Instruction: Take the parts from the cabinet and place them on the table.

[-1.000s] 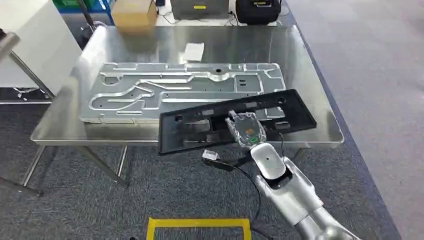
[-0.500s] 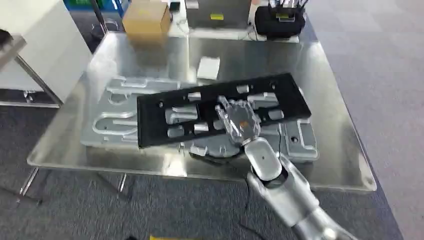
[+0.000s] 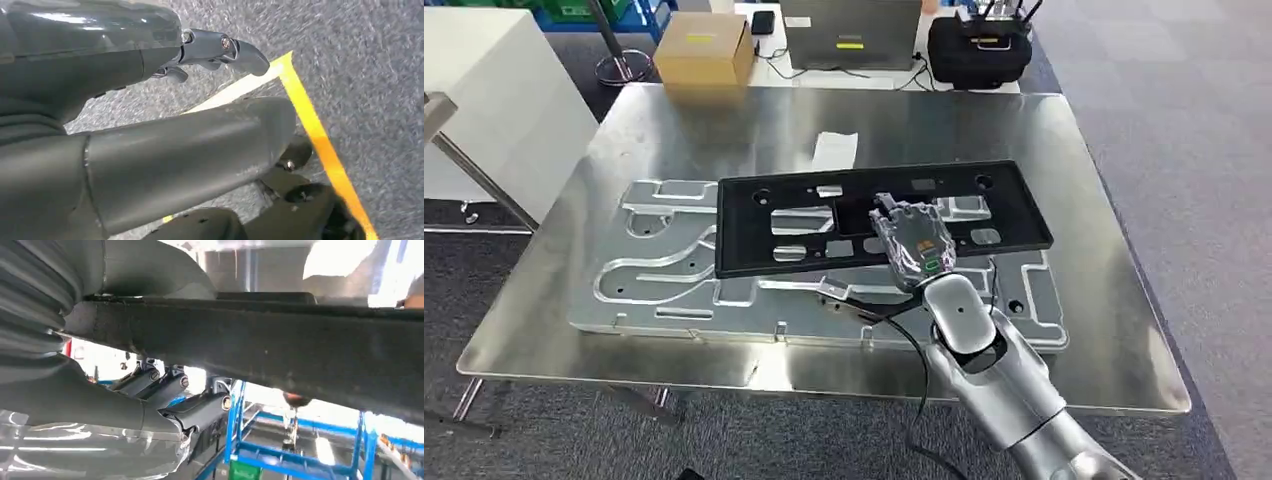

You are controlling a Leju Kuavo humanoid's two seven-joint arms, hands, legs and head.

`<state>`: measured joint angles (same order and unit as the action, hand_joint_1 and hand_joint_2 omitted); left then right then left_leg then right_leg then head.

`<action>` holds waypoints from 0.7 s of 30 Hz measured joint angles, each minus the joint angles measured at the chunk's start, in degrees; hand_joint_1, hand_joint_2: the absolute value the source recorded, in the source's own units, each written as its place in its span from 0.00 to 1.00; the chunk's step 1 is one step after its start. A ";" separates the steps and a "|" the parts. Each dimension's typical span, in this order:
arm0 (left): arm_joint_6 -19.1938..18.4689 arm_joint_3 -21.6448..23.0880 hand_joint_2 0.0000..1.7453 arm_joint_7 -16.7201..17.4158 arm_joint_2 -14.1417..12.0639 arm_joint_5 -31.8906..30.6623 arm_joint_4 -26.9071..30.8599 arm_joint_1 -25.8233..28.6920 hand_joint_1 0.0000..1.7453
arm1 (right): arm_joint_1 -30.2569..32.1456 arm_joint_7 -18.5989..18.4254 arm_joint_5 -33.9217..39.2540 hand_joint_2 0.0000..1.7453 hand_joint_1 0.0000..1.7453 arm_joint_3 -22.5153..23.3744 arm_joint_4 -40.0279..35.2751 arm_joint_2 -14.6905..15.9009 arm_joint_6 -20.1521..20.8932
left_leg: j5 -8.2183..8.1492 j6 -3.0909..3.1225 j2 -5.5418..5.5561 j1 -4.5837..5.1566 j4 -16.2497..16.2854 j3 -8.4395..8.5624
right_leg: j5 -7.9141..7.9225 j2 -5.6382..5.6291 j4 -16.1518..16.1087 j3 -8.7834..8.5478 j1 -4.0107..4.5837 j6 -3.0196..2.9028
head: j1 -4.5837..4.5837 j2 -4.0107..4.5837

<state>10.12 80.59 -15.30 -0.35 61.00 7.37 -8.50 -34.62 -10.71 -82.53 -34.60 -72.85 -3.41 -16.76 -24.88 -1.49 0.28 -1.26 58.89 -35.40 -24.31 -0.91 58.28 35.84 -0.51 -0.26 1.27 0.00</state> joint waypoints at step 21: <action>-0.55 1.90 0.00 -0.57 -0.20 2.06 0.02 0.19 0.00 | 4.68 1.60 5.23 1.00 1.00 13.64 12.78 3.15 -4.83 | -4.77 0.64 0.05 0.90 5.63 -1.11 | 0.65 1.21 -1.32 -0.51 0.24 -1.29 | -0.94 0.00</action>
<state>9.57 82.49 -15.87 -0.55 63.06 7.39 -8.31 -29.95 -9.11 -77.31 -20.96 -60.07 -0.26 -21.59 -29.65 -0.85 0.33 -0.36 64.52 -36.51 -23.66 0.30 56.96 35.33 -0.27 -1.55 0.33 0.00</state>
